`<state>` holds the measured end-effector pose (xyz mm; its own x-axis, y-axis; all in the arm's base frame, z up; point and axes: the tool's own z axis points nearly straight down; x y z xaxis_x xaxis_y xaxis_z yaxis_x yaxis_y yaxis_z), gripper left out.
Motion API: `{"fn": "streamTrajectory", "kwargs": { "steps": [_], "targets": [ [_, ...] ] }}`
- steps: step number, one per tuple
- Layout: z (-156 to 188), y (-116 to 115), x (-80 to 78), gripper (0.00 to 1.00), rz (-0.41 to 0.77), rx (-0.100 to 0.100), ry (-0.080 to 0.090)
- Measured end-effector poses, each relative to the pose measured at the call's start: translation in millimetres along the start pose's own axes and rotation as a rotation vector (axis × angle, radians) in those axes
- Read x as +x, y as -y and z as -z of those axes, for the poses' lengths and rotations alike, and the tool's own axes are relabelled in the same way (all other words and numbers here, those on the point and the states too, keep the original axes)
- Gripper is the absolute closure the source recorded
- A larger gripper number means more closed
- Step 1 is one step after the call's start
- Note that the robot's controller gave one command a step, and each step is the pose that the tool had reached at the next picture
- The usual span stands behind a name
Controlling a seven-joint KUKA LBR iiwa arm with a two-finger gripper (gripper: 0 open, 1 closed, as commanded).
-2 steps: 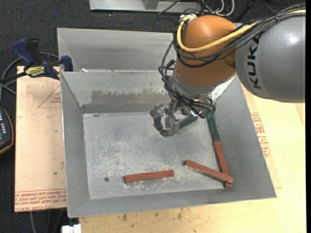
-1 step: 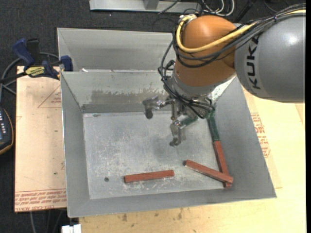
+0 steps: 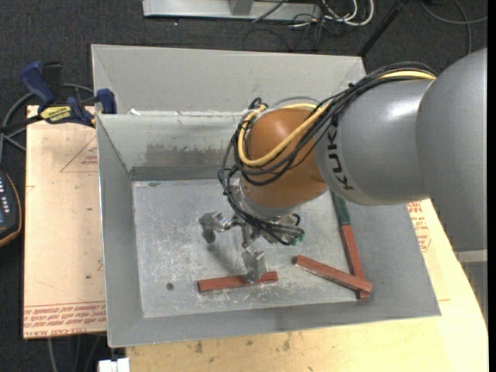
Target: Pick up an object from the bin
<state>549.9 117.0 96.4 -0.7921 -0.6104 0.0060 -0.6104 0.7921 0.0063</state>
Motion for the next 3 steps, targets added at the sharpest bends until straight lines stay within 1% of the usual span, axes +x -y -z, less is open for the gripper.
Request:
{"fn": "streamTrajectory", "kwargs": {
  "steps": [1,2,3],
  "targets": [
    [7.2,-31.1,58.5,0.00,-0.089,0.003,0.003],
    [-27.6,37.1,58.9,0.00,0.016,0.008,0.007],
    [-26.3,34.9,57.3,1.00,0.019,0.006,0.008]
  ]
}}
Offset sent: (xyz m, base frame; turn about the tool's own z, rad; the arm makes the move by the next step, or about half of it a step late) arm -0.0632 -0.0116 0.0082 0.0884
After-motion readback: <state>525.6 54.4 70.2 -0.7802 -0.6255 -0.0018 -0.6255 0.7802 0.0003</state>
